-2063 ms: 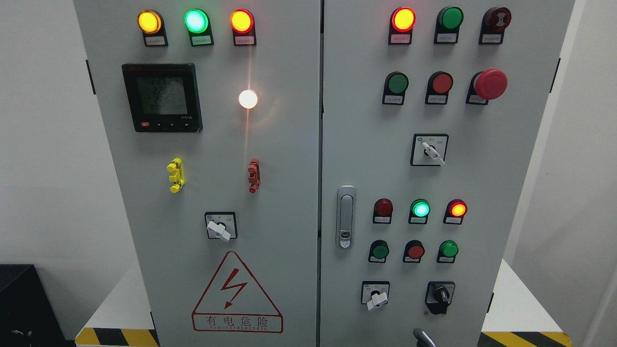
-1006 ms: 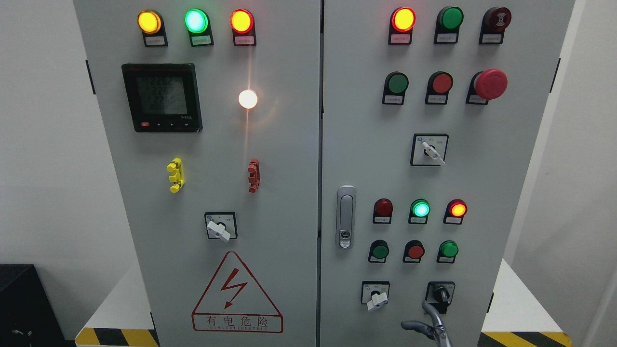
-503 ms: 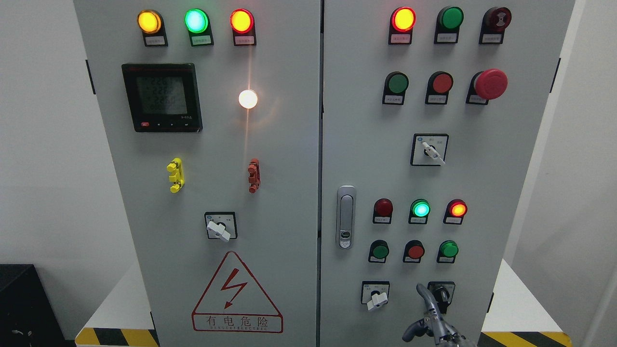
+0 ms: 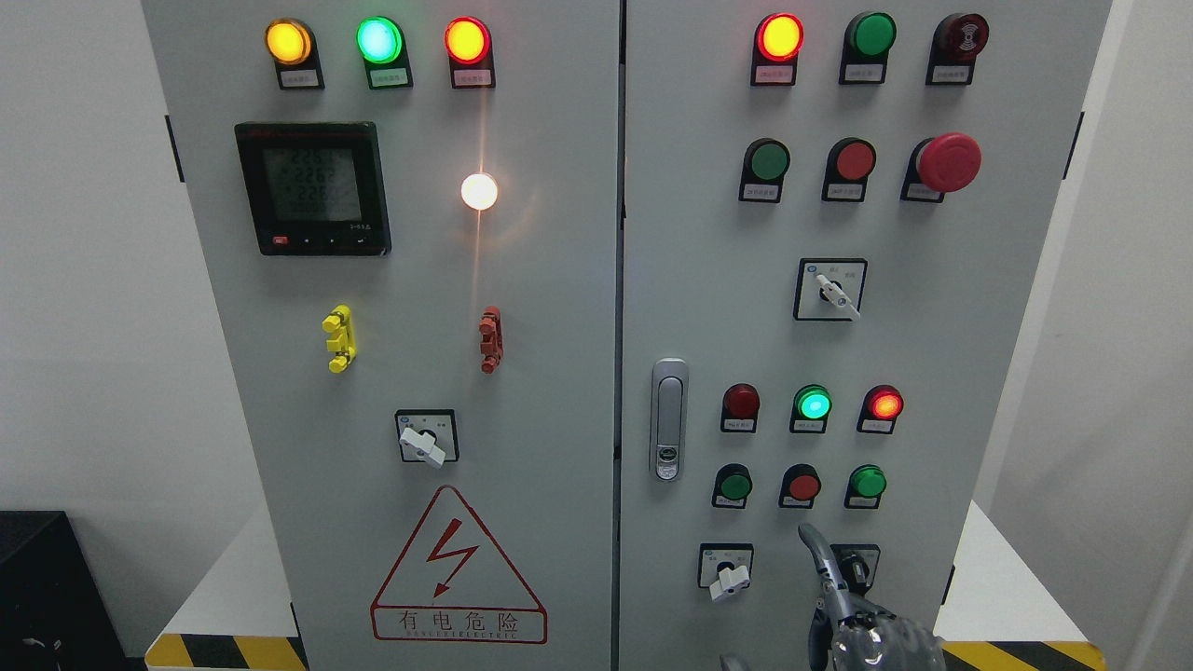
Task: Press green start button
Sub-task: 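Raise the right hand toward the lower green push button on the cabinet door, then press the green push button with the right hand's extended finger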
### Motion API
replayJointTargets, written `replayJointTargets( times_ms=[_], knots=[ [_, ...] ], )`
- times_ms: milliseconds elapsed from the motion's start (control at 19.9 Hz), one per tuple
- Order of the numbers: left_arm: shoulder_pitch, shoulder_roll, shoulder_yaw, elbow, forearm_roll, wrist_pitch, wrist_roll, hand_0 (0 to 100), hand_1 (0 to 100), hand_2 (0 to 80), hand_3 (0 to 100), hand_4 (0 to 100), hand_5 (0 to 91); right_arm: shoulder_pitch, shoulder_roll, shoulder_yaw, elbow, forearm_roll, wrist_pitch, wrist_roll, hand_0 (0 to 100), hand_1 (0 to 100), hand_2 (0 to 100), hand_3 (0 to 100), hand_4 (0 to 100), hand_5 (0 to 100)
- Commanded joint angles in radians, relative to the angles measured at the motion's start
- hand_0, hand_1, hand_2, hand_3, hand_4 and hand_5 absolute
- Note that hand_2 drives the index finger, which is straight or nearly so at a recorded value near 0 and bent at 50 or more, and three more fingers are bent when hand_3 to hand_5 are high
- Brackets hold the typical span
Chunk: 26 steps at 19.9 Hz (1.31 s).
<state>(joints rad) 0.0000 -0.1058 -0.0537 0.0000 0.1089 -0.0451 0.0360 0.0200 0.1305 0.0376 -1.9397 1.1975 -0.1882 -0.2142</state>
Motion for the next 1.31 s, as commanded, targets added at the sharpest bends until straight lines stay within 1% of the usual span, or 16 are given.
replayJointTargets(
  times_ms=[0, 201, 553, 1258],
  knots=[
    [-0.023, 0.000, 0.000, -0.028, 0.000, 0.001, -0.001, 12, 56, 0.0, 0, 0, 0.0, -0.055, 0.003, -0.005, 0.093, 0.059, 0.000, 0.004, 14, 31, 0, 99, 90, 100],
    [-0.023, 0.000, 0.000, -0.028, 0.000, 0.001, -0.001, 12, 56, 0.0, 0, 0, 0.0, -0.090, 0.003, -0.002, 0.143, 0.059, 0.000, 0.004, 14, 31, 0, 99, 90, 100],
    [-0.023, 0.000, 0.000, -0.028, 0.000, 0.001, -0.001, 12, 56, 0.0, 0, 0, 0.0, -0.132, 0.004, 0.034, 0.225, 0.060, 0.001, 0.001, 15, 31, 0, 99, 90, 100],
    [-0.023, 0.000, 0.000, -0.028, 0.000, 0.001, -0.001, 12, 56, 0.0, 0, 0, 0.0, -0.212, 0.006, 0.033, 0.304, 0.060, 0.006, 0.002, 16, 31, 0, 99, 90, 100]
  ],
)
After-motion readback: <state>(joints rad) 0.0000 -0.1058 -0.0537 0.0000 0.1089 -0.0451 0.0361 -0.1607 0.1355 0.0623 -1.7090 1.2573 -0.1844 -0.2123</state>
